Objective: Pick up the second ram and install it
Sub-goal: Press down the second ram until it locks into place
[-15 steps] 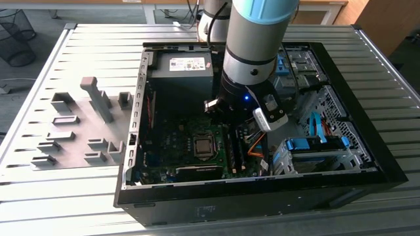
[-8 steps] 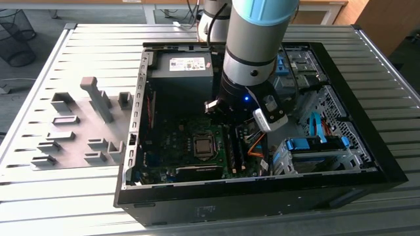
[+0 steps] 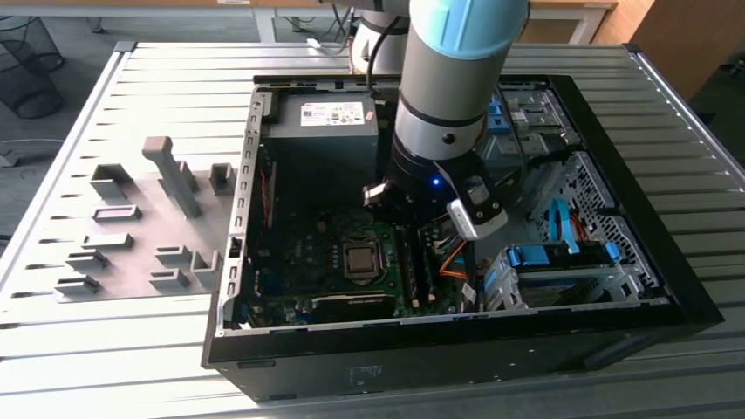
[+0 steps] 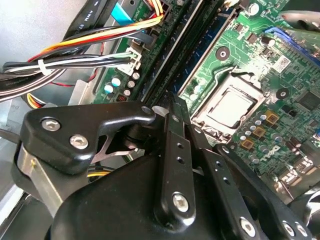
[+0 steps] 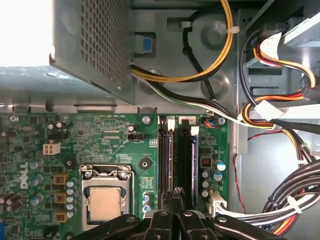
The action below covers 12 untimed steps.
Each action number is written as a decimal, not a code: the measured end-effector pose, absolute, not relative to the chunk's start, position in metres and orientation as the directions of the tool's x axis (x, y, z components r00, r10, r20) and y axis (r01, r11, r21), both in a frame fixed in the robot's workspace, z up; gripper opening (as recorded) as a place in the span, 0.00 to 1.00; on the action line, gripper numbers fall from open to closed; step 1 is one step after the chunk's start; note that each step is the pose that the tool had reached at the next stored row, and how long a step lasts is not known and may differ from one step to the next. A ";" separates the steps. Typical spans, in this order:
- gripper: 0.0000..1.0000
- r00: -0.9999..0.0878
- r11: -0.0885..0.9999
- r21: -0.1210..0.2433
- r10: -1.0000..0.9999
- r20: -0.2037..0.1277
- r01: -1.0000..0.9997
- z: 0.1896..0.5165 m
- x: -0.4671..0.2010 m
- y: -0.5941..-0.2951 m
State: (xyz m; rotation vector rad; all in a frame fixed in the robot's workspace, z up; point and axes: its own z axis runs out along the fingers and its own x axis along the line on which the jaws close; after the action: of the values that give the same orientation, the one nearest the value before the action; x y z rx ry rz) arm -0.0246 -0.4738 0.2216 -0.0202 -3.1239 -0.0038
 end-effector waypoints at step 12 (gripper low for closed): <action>0.10 -1.000 1.000 0.006 0.013 0.019 0.013 0.219 -0.024 -0.473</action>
State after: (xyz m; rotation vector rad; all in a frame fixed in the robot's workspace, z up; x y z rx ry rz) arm -0.0244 -0.4732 0.2189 -0.0202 -3.1225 -0.0093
